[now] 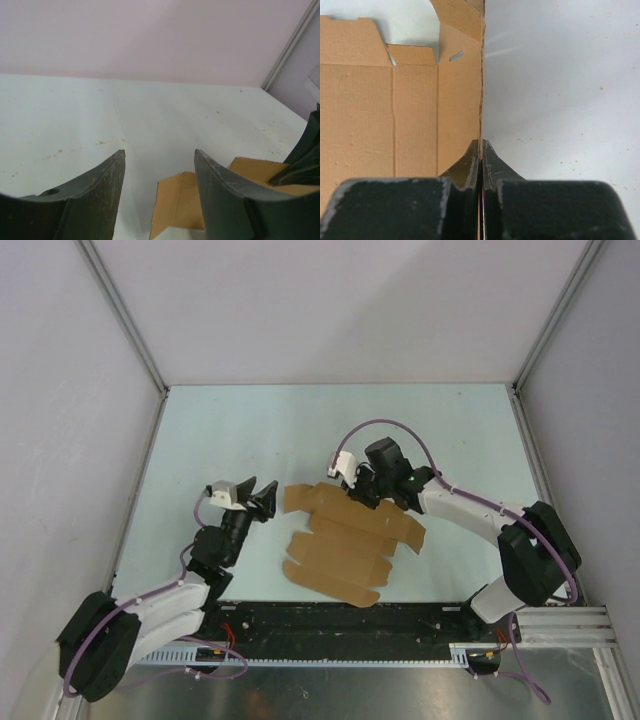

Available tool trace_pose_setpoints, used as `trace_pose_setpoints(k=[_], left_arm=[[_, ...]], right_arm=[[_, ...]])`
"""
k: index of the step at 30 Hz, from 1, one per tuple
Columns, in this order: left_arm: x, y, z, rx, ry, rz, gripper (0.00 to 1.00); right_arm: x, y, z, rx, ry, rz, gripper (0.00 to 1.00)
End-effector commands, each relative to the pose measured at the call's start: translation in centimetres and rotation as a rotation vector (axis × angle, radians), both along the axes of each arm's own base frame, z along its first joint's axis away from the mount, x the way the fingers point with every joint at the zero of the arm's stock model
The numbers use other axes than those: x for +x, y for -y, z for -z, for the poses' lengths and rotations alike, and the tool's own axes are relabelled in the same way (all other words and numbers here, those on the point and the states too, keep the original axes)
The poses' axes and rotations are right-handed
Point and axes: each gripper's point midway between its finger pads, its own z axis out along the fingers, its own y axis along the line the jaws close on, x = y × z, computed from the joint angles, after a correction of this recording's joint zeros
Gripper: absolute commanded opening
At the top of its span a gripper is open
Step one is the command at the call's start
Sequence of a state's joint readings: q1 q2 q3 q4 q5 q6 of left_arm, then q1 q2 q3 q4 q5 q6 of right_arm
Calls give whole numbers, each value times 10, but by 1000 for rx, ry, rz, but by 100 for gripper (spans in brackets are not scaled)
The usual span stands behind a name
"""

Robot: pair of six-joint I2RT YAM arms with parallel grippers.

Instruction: Fold the paper box

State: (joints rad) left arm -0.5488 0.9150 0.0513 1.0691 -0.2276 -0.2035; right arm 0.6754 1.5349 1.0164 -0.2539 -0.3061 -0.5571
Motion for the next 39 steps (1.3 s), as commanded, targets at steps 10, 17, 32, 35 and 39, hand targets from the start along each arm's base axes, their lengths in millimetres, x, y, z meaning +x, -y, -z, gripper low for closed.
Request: trace_pose_setpoints(k=[10, 17, 32, 35, 39], left_arm=[[-4, 6, 47, -48, -115, 54, 61], [2, 10, 60, -87, -158, 48, 67], [29, 10, 83, -124, -250, -29, 68], [35, 7, 85, -149, -264, -42, 69], [41, 0, 85, -189, -275, -71, 68]], right_arm=[[17, 6, -25, -91, 180, -15, 0], [23, 12, -29, -99, 216, -19, 0], [17, 23, -33, -66, 219, -73, 0], [13, 24, -29, -73, 206, -95, 0], [8, 22, -29, -68, 199, -134, 0]])
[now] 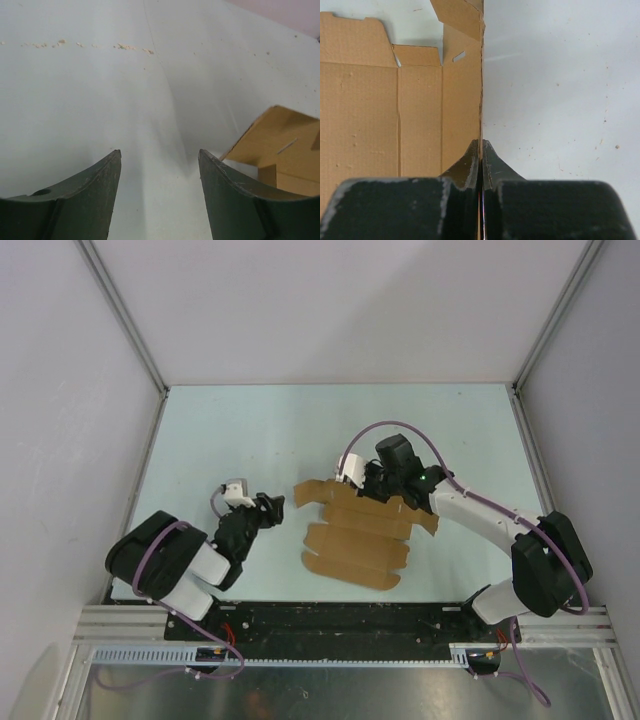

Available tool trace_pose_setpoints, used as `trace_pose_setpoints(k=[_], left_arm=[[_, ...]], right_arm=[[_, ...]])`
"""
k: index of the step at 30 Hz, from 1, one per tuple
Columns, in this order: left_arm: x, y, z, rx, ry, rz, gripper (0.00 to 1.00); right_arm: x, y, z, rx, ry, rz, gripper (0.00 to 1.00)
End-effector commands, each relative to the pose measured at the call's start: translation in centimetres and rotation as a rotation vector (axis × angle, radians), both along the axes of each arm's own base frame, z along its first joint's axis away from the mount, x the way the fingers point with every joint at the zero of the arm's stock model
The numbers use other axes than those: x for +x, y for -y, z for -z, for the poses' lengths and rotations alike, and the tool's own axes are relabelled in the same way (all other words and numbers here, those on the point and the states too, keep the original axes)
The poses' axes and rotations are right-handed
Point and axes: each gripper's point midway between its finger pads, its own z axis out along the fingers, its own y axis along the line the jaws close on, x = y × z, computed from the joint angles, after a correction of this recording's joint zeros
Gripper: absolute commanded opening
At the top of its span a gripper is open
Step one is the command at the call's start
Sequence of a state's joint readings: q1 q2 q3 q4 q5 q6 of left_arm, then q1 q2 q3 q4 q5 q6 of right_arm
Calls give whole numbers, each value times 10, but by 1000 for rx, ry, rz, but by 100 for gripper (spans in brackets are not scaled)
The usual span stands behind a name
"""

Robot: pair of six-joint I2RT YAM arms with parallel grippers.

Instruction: Fold the paper box

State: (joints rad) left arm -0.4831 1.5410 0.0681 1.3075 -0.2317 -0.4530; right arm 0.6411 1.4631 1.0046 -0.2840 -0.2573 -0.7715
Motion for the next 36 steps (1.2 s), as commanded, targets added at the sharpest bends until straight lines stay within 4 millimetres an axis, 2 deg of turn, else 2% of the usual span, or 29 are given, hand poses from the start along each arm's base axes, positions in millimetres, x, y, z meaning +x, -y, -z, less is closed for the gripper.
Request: trace_pose_setpoints(k=[1, 5, 11, 16, 26, 36], left_arm=[[19, 1, -39, -124, 120, -35, 68], [23, 6, -39, -109, 122, -18, 68], [28, 32, -34, -72, 120, 115, 68], [29, 52, -22, -56, 99, 223, 66], [17, 62, -9, -3, 96, 320, 62], [10, 74, -16, 22, 152, 414, 61]], right_arm=[[-10, -4, -9, 20, 10, -77, 0], [-18, -9, -12, 36, 5, -121, 0], [-21, -12, -13, 41, 10, -139, 0], [-19, -13, -10, 40, 9, -135, 0], [-15, -19, -5, 60, -7, -123, 0], [-8, -24, 11, 53, -31, -80, 0]])
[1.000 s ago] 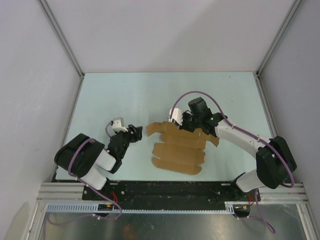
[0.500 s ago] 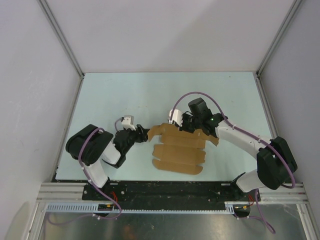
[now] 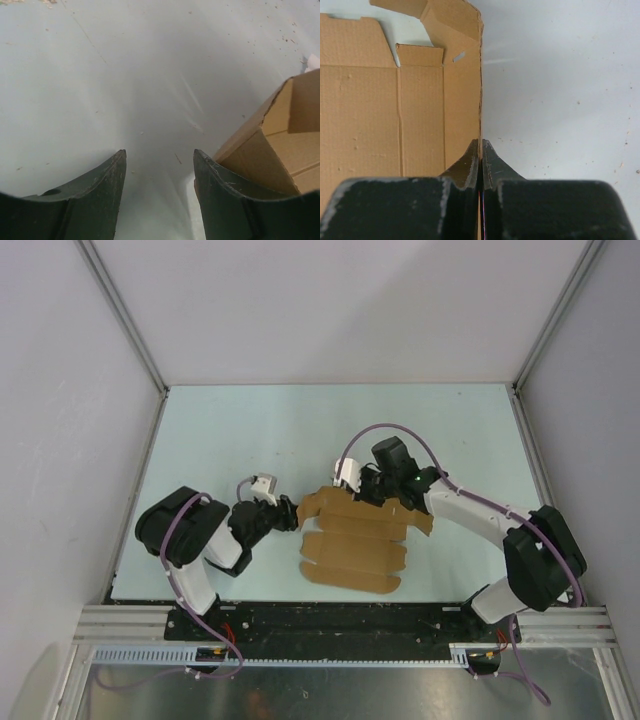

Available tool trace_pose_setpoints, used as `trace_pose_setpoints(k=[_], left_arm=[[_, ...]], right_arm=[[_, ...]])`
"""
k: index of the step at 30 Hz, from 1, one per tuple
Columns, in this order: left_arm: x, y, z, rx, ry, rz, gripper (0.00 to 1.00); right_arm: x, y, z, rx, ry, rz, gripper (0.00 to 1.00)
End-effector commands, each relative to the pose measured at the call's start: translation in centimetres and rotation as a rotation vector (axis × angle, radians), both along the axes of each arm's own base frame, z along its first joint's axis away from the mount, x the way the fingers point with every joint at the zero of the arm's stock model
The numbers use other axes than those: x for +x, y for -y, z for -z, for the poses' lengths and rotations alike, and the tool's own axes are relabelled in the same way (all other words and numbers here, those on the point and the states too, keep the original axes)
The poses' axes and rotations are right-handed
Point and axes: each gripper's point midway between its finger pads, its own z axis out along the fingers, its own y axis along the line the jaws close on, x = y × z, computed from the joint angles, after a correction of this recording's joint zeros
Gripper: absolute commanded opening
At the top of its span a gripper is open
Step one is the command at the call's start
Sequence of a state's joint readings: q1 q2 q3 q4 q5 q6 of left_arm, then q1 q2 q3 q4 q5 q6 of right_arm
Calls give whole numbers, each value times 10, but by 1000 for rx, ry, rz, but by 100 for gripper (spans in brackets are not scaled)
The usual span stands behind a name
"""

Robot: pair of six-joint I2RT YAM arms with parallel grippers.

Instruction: Fold the paper box

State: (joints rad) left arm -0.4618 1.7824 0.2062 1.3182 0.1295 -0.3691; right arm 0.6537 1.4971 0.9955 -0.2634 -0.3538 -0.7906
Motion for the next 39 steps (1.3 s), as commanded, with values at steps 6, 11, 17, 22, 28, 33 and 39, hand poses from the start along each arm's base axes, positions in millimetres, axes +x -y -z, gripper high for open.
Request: trace_pose_setpoints(k=[6, 11, 17, 22, 28, 33, 39], left_arm=[[4, 21, -52, -66, 234, 124, 61], [-2, 26, -49, -68, 235, 166, 60], [-9, 29, -54, -84, 248, 201, 60], [-16, 33, -63, -103, 270, 232, 59], [-19, 36, -66, -110, 282, 255, 59], [-21, 35, -66, -112, 286, 252, 59], [-24, 32, -67, -114, 289, 242, 58]], right_arm=[[11, -8, 9, -9, 24, 50, 0], [13, -7, 10, -26, 43, 66, 0], [12, -5, 8, -25, 93, 85, 0], [8, -8, 6, -35, 137, 95, 0], [2, -6, 10, -62, 189, 114, 0], [-4, -9, 5, -69, 235, 102, 0], [-15, -14, -4, -71, 291, 91, 0]])
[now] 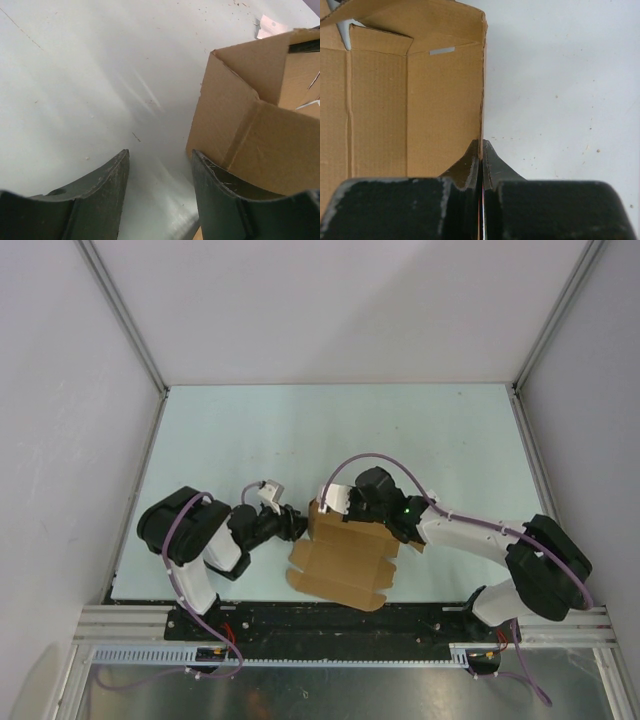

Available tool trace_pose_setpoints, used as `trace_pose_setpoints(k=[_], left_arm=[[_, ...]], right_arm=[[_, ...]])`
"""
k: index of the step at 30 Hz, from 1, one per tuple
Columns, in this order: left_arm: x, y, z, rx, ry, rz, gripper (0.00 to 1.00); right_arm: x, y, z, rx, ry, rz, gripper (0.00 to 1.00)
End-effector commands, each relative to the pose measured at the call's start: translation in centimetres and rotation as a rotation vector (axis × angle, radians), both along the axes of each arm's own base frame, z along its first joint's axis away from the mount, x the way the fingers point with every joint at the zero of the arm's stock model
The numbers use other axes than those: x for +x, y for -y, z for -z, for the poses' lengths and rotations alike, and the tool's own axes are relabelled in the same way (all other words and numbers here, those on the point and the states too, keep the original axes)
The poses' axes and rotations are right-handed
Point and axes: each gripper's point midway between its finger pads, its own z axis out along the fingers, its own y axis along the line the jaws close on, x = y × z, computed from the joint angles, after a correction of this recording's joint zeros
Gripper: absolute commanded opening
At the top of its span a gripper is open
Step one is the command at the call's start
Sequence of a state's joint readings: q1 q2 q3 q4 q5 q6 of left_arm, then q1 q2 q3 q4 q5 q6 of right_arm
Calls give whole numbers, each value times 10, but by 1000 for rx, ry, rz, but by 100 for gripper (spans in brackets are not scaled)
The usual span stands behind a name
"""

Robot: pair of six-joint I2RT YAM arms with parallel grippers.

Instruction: Fold the paper box

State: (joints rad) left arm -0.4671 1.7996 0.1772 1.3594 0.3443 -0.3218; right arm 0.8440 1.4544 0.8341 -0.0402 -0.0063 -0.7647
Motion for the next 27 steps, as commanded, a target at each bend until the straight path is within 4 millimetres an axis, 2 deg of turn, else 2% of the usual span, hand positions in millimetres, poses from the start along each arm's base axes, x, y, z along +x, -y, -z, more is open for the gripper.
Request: trace_pose_setpoints(k=[1, 5, 6, 14, 27], left_arm=[[9, 7, -71, -135, 279, 13, 58], [3, 3, -74, -134, 286, 9, 57], [2, 3, -78, -140, 299, 12, 57], [-14, -3, -85, -144, 313, 15, 57], [-22, 3, -91, -148, 338, 40, 56]], right_arm=[[-4, -1, -14, -6, 83, 6, 0], [-11, 0, -9, -39, 100, 16, 0], [-10, -5, -13, -20, 119, 16, 0], [-12, -5, -9, -38, 138, 27, 0], [-25, -11, 1, -76, 176, 28, 0]])
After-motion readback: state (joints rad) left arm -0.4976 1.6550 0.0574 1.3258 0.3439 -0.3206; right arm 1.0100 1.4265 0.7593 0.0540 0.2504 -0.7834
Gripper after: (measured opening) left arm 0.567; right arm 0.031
